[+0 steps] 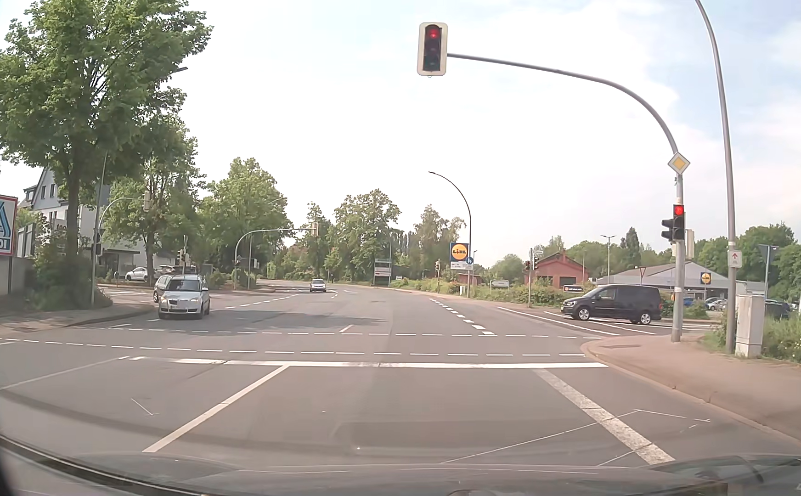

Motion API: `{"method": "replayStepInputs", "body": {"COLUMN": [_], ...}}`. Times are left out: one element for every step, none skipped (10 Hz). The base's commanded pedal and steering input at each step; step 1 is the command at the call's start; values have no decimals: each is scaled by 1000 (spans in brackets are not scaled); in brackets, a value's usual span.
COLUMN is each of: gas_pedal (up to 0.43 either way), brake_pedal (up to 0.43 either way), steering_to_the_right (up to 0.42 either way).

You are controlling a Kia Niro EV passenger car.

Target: Follow the waypoints while adhering to traffic rules and regulations

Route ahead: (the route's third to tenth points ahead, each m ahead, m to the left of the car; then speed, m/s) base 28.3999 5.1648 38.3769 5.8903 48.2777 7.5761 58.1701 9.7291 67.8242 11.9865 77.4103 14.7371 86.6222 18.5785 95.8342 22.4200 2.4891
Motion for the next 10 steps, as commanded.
{"method": "replayStepInputs", "body": {"gas_pedal": [0,0,0,0,0,0,0,0,0,0], "brake_pedal": [0,0,0,0,0,0,0,0,0,0], "steering_to_the_right": [-14,-14,-14,-14,-14,-14,-14,-14,-14,-14]}}
